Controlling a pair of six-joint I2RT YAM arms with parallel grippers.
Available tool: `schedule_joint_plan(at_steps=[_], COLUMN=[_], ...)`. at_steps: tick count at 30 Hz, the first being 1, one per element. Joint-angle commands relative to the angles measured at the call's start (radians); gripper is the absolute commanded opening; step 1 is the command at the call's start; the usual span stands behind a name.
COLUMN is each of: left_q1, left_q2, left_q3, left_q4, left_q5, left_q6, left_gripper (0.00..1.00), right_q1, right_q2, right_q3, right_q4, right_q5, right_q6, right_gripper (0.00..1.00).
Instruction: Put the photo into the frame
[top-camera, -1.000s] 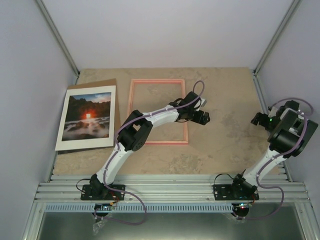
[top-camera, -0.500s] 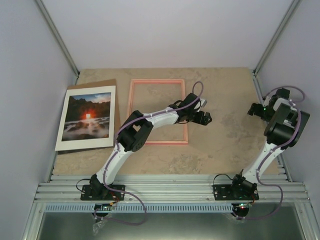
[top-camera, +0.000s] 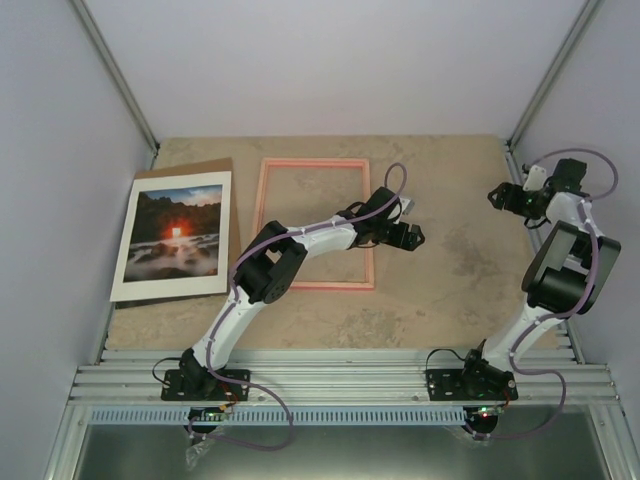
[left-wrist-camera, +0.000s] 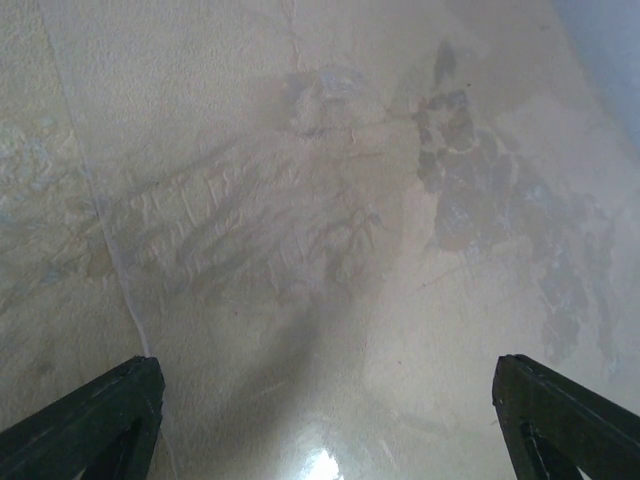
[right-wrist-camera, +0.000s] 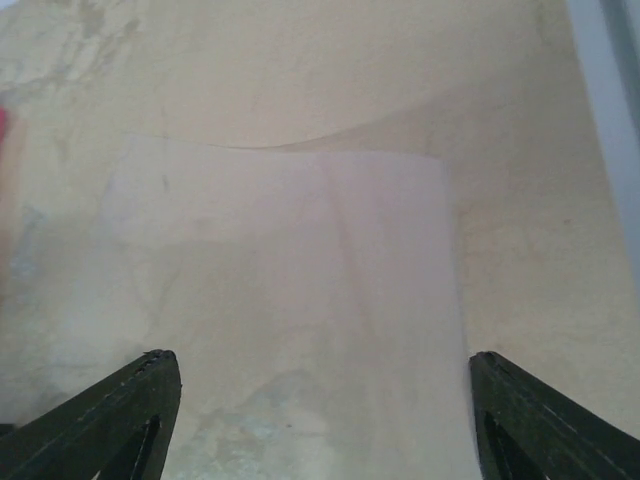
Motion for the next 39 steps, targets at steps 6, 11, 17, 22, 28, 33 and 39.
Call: schedule_joint_plan(at_steps=[6, 11, 17, 22, 28, 33, 39], left_q1=[0.010, 0.011, 0.011, 0.011, 0.013, 0.041, 0.099], left_q2=[0.024, 0.018, -0.006, -0.011, -0.031, -0.084, -0.201], left_q3=[-0.047, -0.046, -0.043, -0.027, -0.034, -0.025, 0.000], left_q4=[-0.011, 0.001, 0.038, 0.047, 0.067, 0.079, 0.022], left_q5=[0.055, 0.062, 0.071, 0.095, 0.107, 0.118, 0.140], left_q6=[-0.058, -0.056, -0.053, -0.047, -0.023, 0.011, 0.148], left_gripper=[0.92, 0.92, 0.93, 0.93, 0.94, 0.99, 0.99], right_q1=[-0.024, -0.064, -0.096, -0.098, -0.098, -0.100, -0.112], right_q2=[-0.047, -0.060, -0.107, -0.105, -0.077, -0.114, -0.307], right_q3=[-0.070, -0.094, -0.074, -0.071, -0.046, 0.026, 0.113], right_q4=[-0.002, -0.011, -0.025, -0.015, -0.050, -0.124, -0.253], right_q5=[-0.217, -0.189, -0.154, -0.140, -0.204, -0.216, -0.374], right_q6=[0.034, -0.005, -0.075, -0.136, -0.162, -0.248, -0.481], right_gripper=[0.67, 0.53, 0.37, 0.25, 0.03, 0.01, 0.00])
